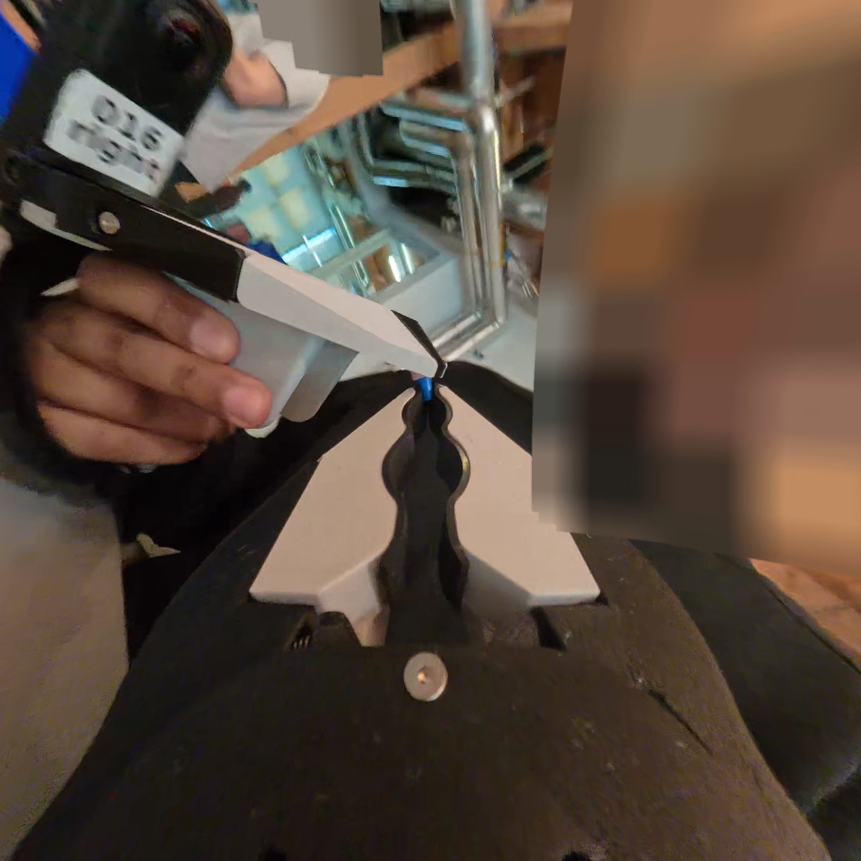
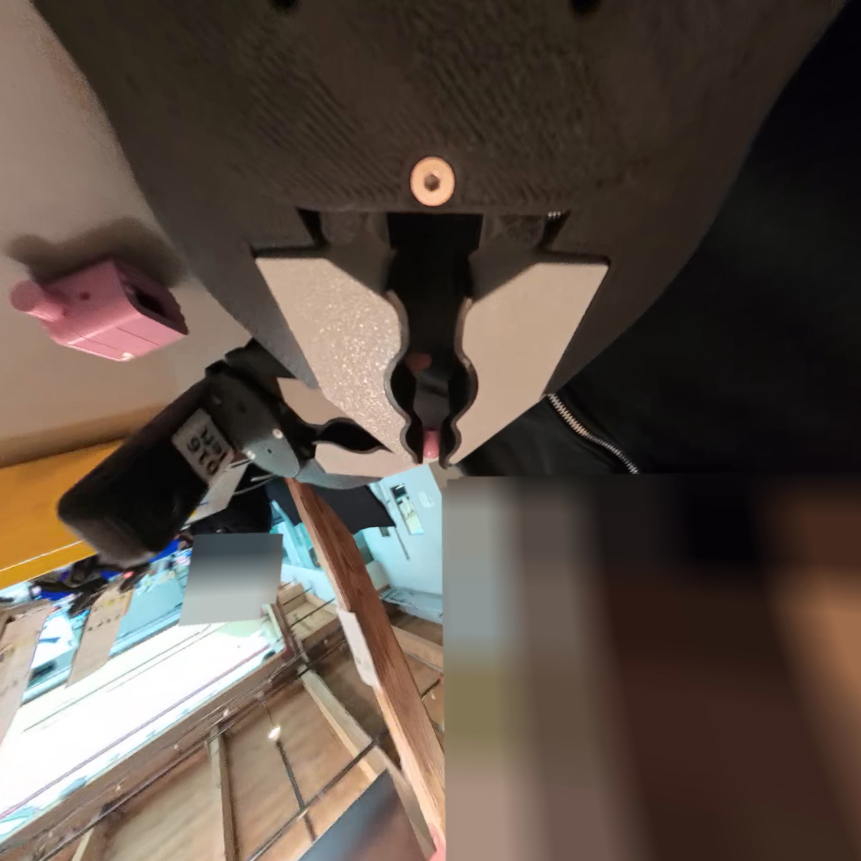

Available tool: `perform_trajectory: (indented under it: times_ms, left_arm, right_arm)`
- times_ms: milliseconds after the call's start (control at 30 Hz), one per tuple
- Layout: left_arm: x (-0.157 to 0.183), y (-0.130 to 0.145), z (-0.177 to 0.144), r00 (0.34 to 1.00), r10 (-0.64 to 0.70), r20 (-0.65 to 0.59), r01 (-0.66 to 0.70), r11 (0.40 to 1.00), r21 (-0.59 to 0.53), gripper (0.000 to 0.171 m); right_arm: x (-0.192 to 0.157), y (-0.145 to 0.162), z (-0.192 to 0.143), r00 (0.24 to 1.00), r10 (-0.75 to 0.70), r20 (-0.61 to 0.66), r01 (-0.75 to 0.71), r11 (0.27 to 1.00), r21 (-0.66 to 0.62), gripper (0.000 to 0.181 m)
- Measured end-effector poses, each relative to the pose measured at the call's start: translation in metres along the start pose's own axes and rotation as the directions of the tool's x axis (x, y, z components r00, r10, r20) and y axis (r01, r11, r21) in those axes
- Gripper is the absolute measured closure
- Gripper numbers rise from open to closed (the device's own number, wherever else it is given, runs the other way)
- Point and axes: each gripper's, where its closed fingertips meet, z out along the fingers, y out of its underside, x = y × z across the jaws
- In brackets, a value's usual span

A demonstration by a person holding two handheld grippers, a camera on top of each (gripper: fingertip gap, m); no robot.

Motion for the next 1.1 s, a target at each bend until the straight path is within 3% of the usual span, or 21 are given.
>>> perform_trajectory:
  times_ms: [67,133,167,233,300,333,367,400,467,500,567,733,833,900,967,1033,1100]
  left_arm:
    - [-0.017,-0.012,-0.013,0.981,0.087,0.174,-0.096,0.994,0.045,0.169]
    - [-0.032,-0.017,-0.025,0.871,0.262,0.416,-0.271,0.962,-0.038,0.170]
    - [-0.038,-0.019,-0.030,0.774,0.355,0.525,-0.350,0.930,-0.113,0.170]
    - [-0.049,-0.025,-0.045,0.517,0.522,0.678,-0.450,0.840,-0.304,0.171]
    - [-0.058,-0.028,-0.058,0.284,0.631,0.722,-0.460,0.750,-0.474,0.171]
    - [-0.064,-0.022,-0.066,0.196,0.667,0.718,-0.421,0.719,-0.553,0.171]
    - [-0.068,-0.015,-0.069,0.158,0.685,0.711,-0.405,0.702,-0.585,0.171]
    - [-0.065,-0.010,-0.065,0.214,0.662,0.718,-0.426,0.725,-0.541,0.171]
    - [-0.048,-0.018,-0.067,0.337,0.582,0.740,-0.471,0.785,-0.403,0.171]
    - [-0.041,-0.026,-0.075,0.348,0.557,0.754,-0.498,0.791,-0.354,0.171]
    - [-0.032,-0.039,-0.085,0.337,0.540,0.771,-0.560,0.774,-0.296,0.171]
    - [-0.035,-0.037,-0.073,0.284,0.597,0.750,-0.611,0.716,-0.338,0.171]
    - [-0.043,-0.040,-0.071,0.207,0.624,0.753,-0.625,0.677,-0.389,0.149]
    - [-0.043,-0.046,-0.071,0.138,0.641,0.755,-0.656,0.631,-0.415,0.134]
    - [-0.043,-0.056,-0.077,0.023,0.641,0.767,-0.675,0.576,-0.461,0.114]
    - [-0.049,-0.065,-0.098,-0.184,0.616,0.766,-0.603,0.544,-0.583,0.091]
    - [-0.052,-0.078,-0.131,-0.455,0.551,0.699,-0.454,0.532,-0.715,0.050]
  right_arm:
    - [0.016,-0.002,-0.008,0.993,-0.003,-0.115,0.005,1.000,0.019,0.177]
    - [0.032,-0.001,-0.013,0.975,-0.001,-0.223,0.006,1.000,0.019,0.178]
    - [0.037,-0.001,-0.015,0.970,0.010,-0.244,-0.004,1.000,0.028,0.178]
    - [0.046,-0.002,-0.017,0.960,0.061,-0.273,-0.046,0.997,0.061,0.178]
    - [0.056,-0.005,-0.021,0.944,0.109,-0.312,-0.079,0.991,0.108,0.178]
    - [0.059,-0.019,-0.032,0.934,0.155,-0.322,-0.091,0.975,0.205,0.177]
    - [0.059,-0.041,-0.054,0.928,0.207,-0.311,-0.097,0.937,0.334,0.177]
    - [0.062,-0.051,-0.077,0.907,0.217,-0.362,-0.067,0.922,0.382,0.178]
    - [0.071,-0.036,-0.088,0.834,0.126,-0.537,0.007,0.971,0.239,0.177]
    - [0.066,-0.031,-0.081,0.847,0.119,-0.518,-0.002,0.976,0.220,0.177]
    - [0.064,-0.023,-0.073,0.854,0.137,-0.503,-0.034,0.977,0.208,0.178]
    - [0.066,-0.028,-0.070,0.885,0.156,-0.438,-0.034,0.961,0.273,0.178]
    - [0.066,-0.025,-0.064,0.893,0.144,-0.426,-0.032,0.965,0.259,0.178]
    - [0.065,-0.027,-0.066,0.892,0.116,-0.437,0.000,0.966,0.258,0.177]
    - [0.063,-0.030,-0.068,0.889,0.096,-0.448,0.027,0.965,0.260,0.177]
    - [0.065,-0.032,-0.070,0.872,0.063,-0.485,0.067,0.967,0.245,0.177]
    - [0.068,-0.032,-0.070,0.834,-0.003,-0.552,0.134,0.971,0.197,0.177]
